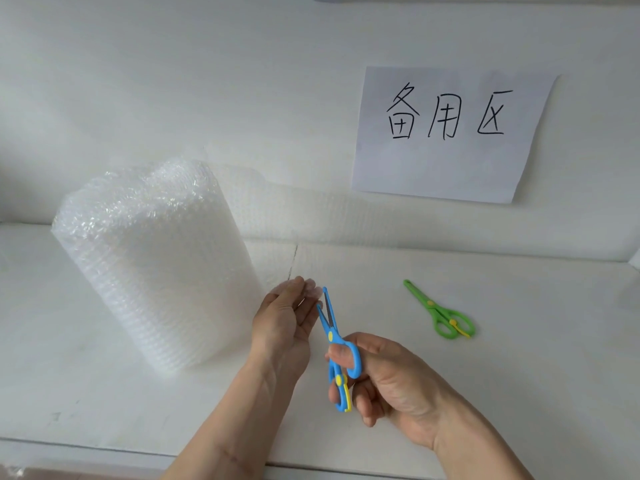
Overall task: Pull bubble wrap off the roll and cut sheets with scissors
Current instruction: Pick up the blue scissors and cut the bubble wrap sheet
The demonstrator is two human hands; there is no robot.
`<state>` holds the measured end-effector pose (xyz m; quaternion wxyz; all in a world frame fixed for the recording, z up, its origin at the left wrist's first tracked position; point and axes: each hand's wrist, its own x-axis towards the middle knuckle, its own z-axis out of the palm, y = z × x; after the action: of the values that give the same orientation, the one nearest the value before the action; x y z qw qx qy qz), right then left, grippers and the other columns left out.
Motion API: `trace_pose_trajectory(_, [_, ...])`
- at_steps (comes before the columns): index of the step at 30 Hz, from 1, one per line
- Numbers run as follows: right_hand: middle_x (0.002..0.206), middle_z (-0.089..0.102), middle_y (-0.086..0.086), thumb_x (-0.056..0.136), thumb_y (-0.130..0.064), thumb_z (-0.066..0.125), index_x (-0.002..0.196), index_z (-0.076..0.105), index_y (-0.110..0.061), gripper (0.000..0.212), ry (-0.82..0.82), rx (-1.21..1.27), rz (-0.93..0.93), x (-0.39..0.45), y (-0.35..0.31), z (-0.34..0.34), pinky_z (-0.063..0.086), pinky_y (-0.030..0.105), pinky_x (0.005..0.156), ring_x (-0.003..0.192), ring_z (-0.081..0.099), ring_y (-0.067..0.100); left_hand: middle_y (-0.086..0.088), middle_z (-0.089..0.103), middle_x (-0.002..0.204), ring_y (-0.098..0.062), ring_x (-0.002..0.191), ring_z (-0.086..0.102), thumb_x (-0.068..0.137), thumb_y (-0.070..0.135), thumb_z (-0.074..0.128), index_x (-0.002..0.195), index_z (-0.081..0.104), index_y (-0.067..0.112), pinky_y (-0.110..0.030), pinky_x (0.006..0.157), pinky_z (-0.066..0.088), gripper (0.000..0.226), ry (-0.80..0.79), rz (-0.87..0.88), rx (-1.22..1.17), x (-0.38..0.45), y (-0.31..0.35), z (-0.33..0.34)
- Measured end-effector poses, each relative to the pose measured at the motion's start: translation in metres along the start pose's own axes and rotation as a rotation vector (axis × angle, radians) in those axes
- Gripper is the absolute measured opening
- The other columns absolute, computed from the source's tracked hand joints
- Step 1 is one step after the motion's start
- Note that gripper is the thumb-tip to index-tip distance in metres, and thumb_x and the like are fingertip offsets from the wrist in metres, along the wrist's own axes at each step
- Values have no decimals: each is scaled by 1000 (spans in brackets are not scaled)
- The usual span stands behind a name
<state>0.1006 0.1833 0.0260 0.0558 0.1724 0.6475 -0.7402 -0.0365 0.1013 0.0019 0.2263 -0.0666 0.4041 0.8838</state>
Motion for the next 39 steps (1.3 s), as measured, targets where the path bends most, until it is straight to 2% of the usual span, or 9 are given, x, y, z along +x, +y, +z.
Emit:
trace_pose_trajectory(3, [78, 71, 19, 68, -45, 78, 85, 66, -17, 34, -49, -1, 7, -1, -1, 0, 39, 22, 41, 38, 48, 13, -8, 71, 85, -22, 84, 68, 91, 9, 64, 96, 63, 6, -31, 82, 53, 6, 2, -27, -12, 3, -1, -2])
trace_pose_trajectory(6, [80, 72, 18, 63, -50, 79, 88, 65, -18, 43, -92, -7, 24, -1, -2, 2, 40, 22, 42, 39, 50, 13, -6, 67, 92, -19, 85, 63, 86, 11, 70, 101, 66, 5, -32, 86, 52, 16, 32, -56, -48, 5, -1, -4])
trace_pose_trajectory(10, [82, 73, 18, 65, -49, 78, 92, 64, -17, 44, -63, 14, 37, 2, -1, 6, 41, 23, 41, 42, 51, 13, -4, 64, 89, -17, 84, 62, 84, 12, 73, 94, 65, 7, -27, 74, 50, 14, 55, -78, -79, 7, -2, -4])
trace_pose_trajectory(14, [82, 72, 17, 69, -44, 77, 91, 65, -15, 39, -10, 71, 13, 8, 0, 10, 42, 22, 39, 44, 50, 13, -4, 62, 82, -17, 80, 62, 81, 12, 76, 91, 65, 6, -30, 81, 52, 16, 62, -81, -93, 9, -5, -6])
trace_pose_trajectory(18, [79, 71, 16, 66, -44, 84, 95, 66, -13, 47, 22, 83, -9, 12, -2, 14, 42, 22, 38, 44, 49, 13, -6, 61, 74, -17, 74, 61, 80, 14, 76, 86, 63, 6, -32, 87, 51, 16, 61, -90, -71, 9, -6, -7])
trace_pose_trajectory(24, [75, 69, 15, 66, -45, 78, 93, 67, -14, 42, 79, 114, -21, 20, -2, 17, 42, 23, 39, 43, 48, 12, -3, 61, 67, -17, 68, 60, 83, 16, 74, 84, 62, 9, -33, 72, 48, 14, 72, -89, -28, 7, -7, -6])
trace_pose_trajectory(29, [70, 68, 12, 76, -35, 76, 96, 69, -12, 32, 148, 134, -44, 23, 0, 18, 41, 23, 40, 44, 47, 12, -2, 63, 74, -19, 80, 60, 82, 17, 75, 85, 64, 11, -37, 84, 47, 13, 56, -55, -13, 6, -8, -9])
trace_pose_trajectory(35, [67, 67, 10, 78, -32, 77, 97, 68, -11, 29, 160, 126, -65, 23, 2, 19, 41, 23, 40, 45, 47, 13, 0, 61, 70, -18, 74, 58, 81, 18, 75, 84, 62, 13, -34, 66, 49, 14, 17, -118, 6, 3, -5, -6])
trace_pose_trajectory(39, [69, 66, 10, 77, -37, 76, 96, 67, -12, 32, 153, 127, -63, 24, 2, 18, 42, 23, 40, 43, 47, 12, -5, 62, 78, -23, 83, 60, 80, 20, 75, 90, 61, 11, -39, 72, 49, 19, -4, -148, 59, 1, -5, -7])
